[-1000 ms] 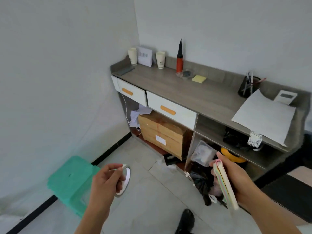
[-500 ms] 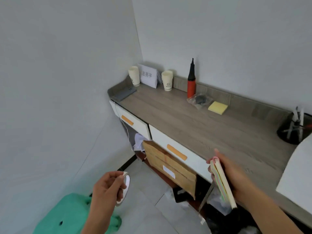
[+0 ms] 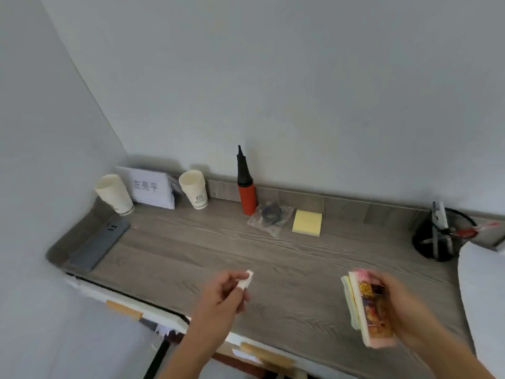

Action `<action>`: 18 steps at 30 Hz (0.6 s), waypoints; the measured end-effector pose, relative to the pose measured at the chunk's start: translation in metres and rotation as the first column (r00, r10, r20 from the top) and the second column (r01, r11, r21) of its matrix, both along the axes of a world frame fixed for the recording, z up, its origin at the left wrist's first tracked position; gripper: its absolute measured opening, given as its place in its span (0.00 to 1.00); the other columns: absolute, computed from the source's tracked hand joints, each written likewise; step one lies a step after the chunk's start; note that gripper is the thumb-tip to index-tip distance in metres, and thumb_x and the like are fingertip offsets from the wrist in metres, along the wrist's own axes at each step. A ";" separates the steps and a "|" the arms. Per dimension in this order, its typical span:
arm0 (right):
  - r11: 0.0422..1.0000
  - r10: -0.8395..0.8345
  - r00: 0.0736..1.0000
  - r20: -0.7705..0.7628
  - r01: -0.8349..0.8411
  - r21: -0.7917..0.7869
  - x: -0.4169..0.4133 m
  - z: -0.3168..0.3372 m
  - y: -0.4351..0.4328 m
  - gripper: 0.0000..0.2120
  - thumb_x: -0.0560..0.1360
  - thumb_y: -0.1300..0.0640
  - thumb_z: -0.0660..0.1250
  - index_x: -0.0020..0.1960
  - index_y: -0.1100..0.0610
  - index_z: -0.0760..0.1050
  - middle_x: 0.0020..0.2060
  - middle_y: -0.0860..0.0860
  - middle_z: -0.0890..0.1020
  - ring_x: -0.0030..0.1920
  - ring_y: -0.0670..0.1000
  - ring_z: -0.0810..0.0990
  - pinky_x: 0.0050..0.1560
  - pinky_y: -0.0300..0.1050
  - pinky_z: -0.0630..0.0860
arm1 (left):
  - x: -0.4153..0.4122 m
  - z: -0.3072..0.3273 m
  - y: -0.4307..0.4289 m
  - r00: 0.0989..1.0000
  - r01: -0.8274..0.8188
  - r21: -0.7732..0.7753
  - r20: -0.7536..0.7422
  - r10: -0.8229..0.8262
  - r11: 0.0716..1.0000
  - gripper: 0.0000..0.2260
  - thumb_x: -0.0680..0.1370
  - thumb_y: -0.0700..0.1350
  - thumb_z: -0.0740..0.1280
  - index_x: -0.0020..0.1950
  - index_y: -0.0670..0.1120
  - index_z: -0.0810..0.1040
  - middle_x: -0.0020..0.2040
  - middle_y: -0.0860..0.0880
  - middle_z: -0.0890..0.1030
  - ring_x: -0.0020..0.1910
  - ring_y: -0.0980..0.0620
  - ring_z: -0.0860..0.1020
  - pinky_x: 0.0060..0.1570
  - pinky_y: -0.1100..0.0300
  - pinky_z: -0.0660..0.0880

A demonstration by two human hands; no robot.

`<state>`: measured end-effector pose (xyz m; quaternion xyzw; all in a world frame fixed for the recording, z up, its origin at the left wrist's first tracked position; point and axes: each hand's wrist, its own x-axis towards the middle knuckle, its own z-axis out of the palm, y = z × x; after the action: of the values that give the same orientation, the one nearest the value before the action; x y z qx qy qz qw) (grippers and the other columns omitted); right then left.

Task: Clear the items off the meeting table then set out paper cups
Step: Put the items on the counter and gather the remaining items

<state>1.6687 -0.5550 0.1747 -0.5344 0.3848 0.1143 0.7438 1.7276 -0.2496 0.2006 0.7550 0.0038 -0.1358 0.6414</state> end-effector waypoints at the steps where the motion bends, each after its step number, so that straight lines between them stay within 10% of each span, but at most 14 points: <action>1: 1.000 -0.022 1.000 0.005 0.022 0.008 0.007 0.001 0.002 0.18 0.77 0.49 0.63 0.52 0.65 0.76 0.34 0.64 0.83 0.28 0.61 0.82 0.31 0.52 0.80 | 0.020 0.001 -0.007 0.997 0.073 0.008 0.009 -0.073 0.997 0.13 0.78 0.29 0.60 0.50 0.44 0.79 0.31 0.48 0.81 0.29 0.55 0.76 0.34 0.59 0.74; 13: 0.935 -0.327 0.938 0.115 0.339 -0.106 0.138 -0.010 0.003 0.13 0.78 0.63 0.65 0.62 0.64 0.72 0.42 0.59 0.85 0.37 0.55 0.85 0.35 0.50 0.82 | 0.107 -0.025 -0.059 0.922 0.382 0.130 0.009 -0.387 0.915 0.15 0.77 0.31 0.63 0.48 0.53 0.78 0.41 0.48 0.82 0.38 0.49 0.76 0.38 0.55 0.71; 18: 0.902 -0.428 0.902 -0.059 0.430 0.035 0.187 -0.030 0.010 0.14 0.77 0.62 0.65 0.62 0.62 0.74 0.42 0.56 0.81 0.37 0.52 0.78 0.37 0.47 0.74 | 0.104 -0.020 -0.039 0.960 0.280 0.134 -0.011 -0.281 0.950 0.17 0.76 0.27 0.62 0.47 0.49 0.78 0.40 0.47 0.82 0.32 0.64 0.78 0.35 0.71 0.72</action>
<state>1.8553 -0.5446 0.1443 -0.4161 0.5085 -0.0298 0.7533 1.8319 -0.2890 0.1802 0.7900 -0.0970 -0.2221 0.5632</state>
